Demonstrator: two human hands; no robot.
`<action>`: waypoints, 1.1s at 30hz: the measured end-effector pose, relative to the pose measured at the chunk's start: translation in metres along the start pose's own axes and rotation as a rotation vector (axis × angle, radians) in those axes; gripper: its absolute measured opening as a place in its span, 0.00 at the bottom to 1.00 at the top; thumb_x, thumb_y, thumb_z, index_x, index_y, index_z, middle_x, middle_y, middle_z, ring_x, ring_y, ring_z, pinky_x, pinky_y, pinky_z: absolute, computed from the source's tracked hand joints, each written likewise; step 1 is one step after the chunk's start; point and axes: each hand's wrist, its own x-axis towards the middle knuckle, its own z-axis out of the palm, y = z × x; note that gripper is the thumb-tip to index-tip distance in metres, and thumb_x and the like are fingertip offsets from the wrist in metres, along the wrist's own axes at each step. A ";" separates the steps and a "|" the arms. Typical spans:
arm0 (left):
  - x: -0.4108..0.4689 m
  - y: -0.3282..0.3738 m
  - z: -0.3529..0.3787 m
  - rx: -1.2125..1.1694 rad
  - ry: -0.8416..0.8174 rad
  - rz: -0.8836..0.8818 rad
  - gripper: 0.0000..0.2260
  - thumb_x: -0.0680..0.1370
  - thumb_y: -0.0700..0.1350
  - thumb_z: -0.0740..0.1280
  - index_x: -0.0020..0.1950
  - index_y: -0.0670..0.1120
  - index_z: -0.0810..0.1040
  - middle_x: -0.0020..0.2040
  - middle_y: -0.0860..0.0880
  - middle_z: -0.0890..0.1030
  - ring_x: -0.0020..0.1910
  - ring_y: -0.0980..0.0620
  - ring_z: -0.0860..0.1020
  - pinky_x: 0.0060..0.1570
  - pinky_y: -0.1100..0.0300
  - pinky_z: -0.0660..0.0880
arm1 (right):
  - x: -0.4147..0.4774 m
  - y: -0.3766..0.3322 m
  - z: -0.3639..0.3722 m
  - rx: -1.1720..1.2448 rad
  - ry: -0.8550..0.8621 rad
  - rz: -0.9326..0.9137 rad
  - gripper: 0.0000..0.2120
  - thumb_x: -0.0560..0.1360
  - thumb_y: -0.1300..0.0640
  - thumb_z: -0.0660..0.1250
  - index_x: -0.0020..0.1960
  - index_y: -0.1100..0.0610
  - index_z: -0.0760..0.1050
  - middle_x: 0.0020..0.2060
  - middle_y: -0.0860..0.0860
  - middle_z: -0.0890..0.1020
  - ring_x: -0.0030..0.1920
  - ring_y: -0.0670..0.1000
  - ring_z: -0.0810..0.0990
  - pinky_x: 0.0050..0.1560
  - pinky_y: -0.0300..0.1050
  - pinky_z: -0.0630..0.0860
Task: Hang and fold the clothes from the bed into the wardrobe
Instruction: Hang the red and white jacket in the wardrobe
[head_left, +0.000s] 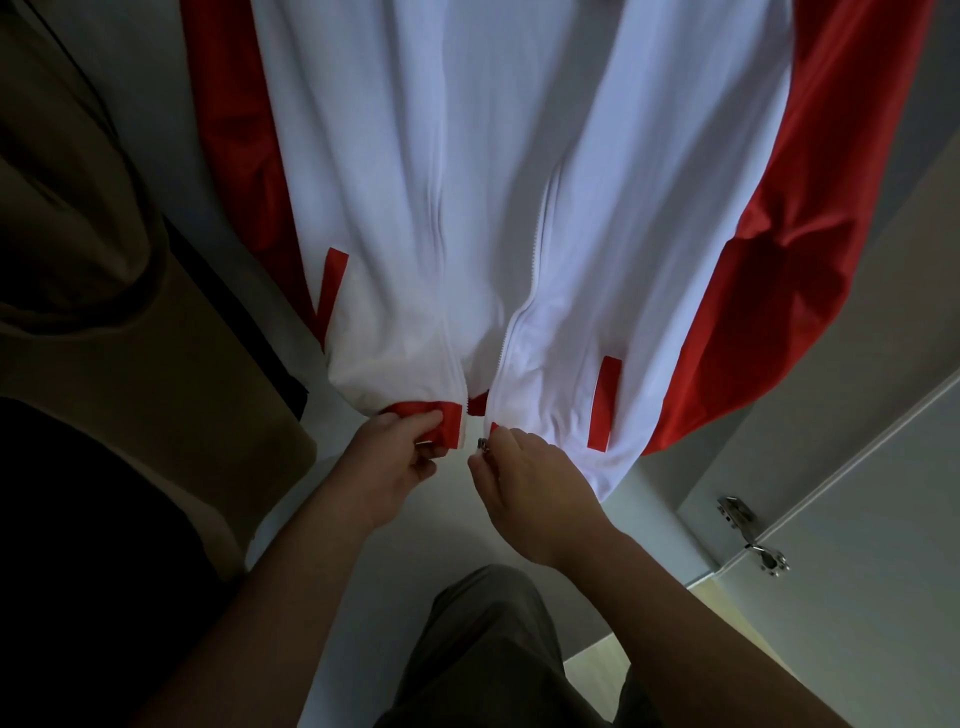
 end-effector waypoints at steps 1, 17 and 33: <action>-0.001 -0.001 -0.003 -0.017 -0.021 0.023 0.12 0.79 0.42 0.69 0.63 0.47 0.77 0.52 0.46 0.84 0.49 0.49 0.81 0.44 0.57 0.77 | 0.000 0.000 0.000 -0.012 -0.008 -0.004 0.14 0.83 0.46 0.52 0.43 0.52 0.68 0.33 0.44 0.69 0.32 0.46 0.69 0.38 0.40 0.71; -0.003 -0.003 -0.002 0.180 0.008 0.214 0.27 0.69 0.40 0.78 0.66 0.44 0.74 0.59 0.45 0.80 0.57 0.42 0.81 0.55 0.47 0.81 | 0.003 -0.007 -0.001 -0.083 -0.083 -0.045 0.13 0.84 0.47 0.53 0.47 0.52 0.70 0.35 0.44 0.70 0.32 0.45 0.69 0.39 0.38 0.66; 0.001 -0.008 -0.004 0.378 0.084 0.334 0.24 0.67 0.44 0.81 0.59 0.49 0.75 0.49 0.53 0.81 0.43 0.54 0.83 0.40 0.62 0.82 | 0.006 -0.011 0.003 -0.107 -0.061 -0.075 0.13 0.84 0.49 0.55 0.51 0.55 0.74 0.37 0.45 0.72 0.34 0.45 0.70 0.44 0.39 0.67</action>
